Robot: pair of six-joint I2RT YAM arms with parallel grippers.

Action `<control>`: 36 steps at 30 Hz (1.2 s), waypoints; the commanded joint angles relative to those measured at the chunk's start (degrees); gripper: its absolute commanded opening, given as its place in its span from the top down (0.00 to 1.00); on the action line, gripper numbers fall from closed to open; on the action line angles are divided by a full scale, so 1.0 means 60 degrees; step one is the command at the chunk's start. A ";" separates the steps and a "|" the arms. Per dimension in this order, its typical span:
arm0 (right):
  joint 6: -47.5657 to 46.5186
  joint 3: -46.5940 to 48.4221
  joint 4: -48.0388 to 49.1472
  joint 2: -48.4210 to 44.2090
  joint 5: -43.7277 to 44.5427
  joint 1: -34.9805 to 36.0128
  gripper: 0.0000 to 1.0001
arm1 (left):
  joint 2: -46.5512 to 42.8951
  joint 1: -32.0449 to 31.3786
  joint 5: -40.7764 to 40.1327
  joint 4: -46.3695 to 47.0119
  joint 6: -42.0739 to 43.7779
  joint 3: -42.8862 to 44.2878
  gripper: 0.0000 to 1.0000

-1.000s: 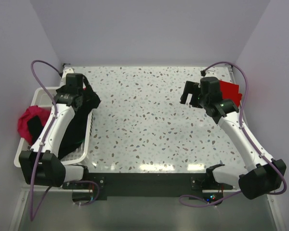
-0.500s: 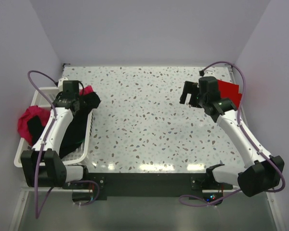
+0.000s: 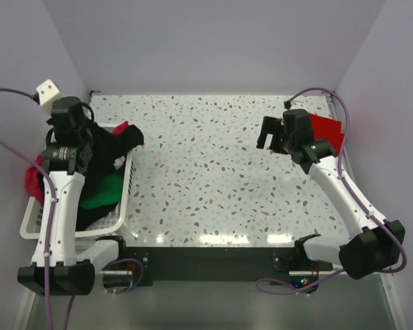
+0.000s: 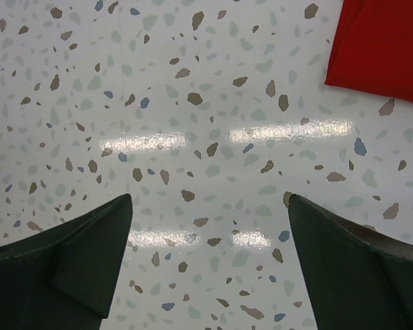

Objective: Fold and stack the t-shirts
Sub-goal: Grab the tshirt from the pile, then move the tshirt to the center of the board

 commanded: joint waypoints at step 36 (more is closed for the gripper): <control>0.0166 -0.0005 -0.0030 -0.0316 0.1347 -0.0008 0.01 | 0.4027 -0.2608 1.0092 0.2522 -0.1748 0.2814 0.27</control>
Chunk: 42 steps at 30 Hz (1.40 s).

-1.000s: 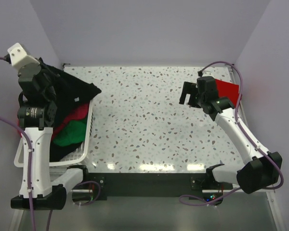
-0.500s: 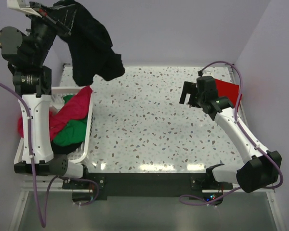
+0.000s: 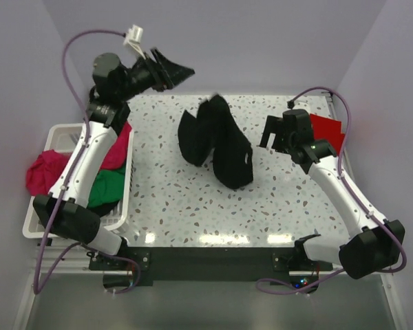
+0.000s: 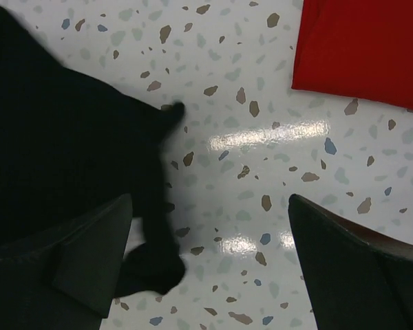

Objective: Fold and stack the t-shirts
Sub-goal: Move the tshirt to the center of the board, then flatten the tshirt out

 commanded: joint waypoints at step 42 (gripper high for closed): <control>0.0788 -0.2265 0.0727 0.2118 -0.2585 -0.2029 0.30 | 0.4967 -0.3383 -0.3224 -0.5464 0.4212 -0.1399 0.26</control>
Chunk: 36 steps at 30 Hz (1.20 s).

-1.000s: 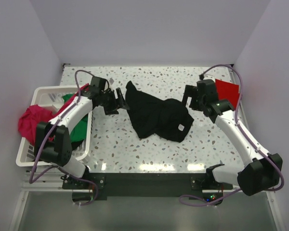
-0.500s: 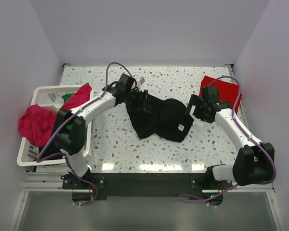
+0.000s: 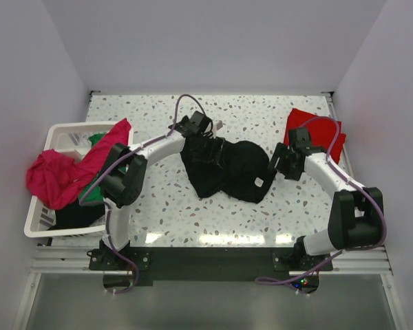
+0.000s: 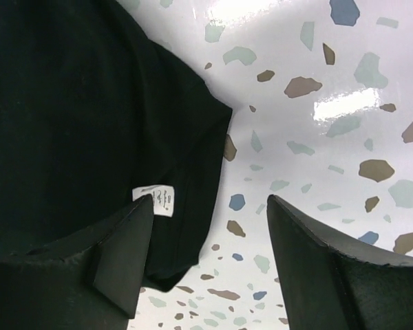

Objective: Fold and stack the t-shirts
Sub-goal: Flatten the tshirt out

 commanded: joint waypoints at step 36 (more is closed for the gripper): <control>-0.1053 0.1883 0.1028 0.2109 -0.0946 -0.0102 1.00 | -0.2366 0.1157 0.0781 0.2863 -0.1841 -0.2239 1.00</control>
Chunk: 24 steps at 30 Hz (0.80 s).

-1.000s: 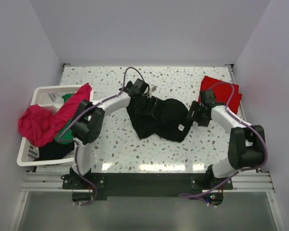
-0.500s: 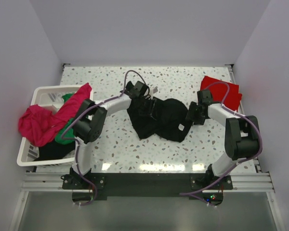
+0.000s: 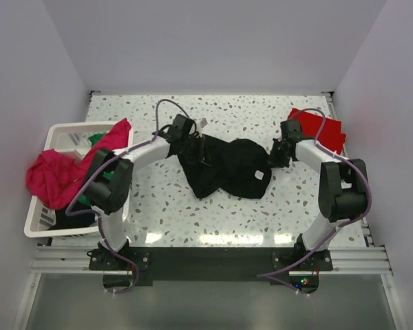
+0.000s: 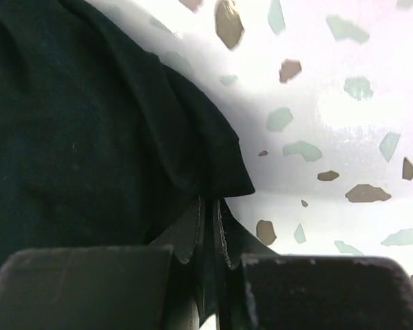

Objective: Fold and stack the t-shirts
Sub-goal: Flatten the tshirt out

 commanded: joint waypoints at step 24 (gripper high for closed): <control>-0.1573 0.7167 -0.2747 -0.5056 0.3106 -0.0502 1.00 | -0.6216 0.3482 -0.1271 -0.2401 0.1651 0.2739 1.00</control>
